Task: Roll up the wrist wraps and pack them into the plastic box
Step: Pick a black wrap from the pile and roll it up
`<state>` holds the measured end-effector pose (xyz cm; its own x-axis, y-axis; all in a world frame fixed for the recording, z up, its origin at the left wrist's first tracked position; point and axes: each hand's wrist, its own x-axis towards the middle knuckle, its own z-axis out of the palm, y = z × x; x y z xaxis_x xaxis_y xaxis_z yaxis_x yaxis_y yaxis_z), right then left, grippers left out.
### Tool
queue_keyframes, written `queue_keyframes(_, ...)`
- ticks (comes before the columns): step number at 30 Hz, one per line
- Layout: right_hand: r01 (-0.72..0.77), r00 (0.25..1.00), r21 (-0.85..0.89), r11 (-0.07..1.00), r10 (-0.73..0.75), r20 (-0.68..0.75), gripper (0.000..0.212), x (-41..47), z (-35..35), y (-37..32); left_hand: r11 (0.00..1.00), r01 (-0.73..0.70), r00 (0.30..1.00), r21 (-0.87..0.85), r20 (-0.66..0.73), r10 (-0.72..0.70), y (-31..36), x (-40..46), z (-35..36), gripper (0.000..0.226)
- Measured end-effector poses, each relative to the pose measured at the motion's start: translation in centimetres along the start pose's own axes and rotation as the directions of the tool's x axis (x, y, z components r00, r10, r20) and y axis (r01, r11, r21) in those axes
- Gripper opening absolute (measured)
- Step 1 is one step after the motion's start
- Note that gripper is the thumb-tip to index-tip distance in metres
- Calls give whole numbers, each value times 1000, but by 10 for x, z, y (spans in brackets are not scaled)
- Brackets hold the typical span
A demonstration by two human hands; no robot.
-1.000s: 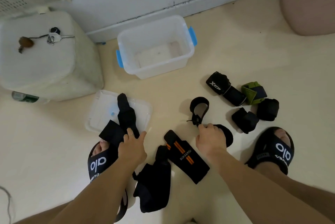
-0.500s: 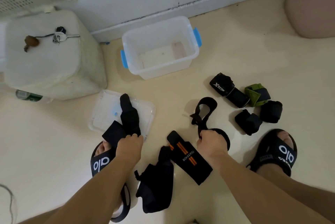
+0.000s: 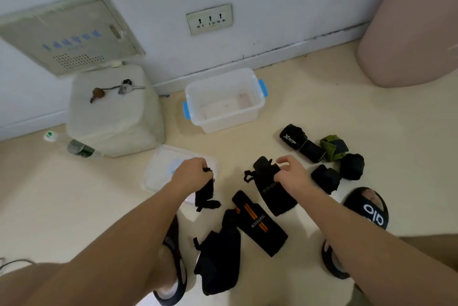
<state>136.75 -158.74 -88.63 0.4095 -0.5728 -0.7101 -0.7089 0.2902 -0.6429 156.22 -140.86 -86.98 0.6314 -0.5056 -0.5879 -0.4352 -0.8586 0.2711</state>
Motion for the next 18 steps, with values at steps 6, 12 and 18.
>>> queue_keyframes(6, -87, 988, 225, 970, 55, 144, 39, -31, -26, -38, 963, -149, 988, -226, -5, 152, 28, -35, -44, 30)
queue_keyframes(12, 21, 986, 220, 975, -57, 158, 48, -55, -42, -78, 926, -208, 976, -316, -7, 217, 55, -65, -84, 32)
queue_keyframes(18, 75, 986, 169, 983, -99, 135, 41, -76, -55, -104, 874, -218, 974, -434, -38, 224, 63, -78, -105, 28)
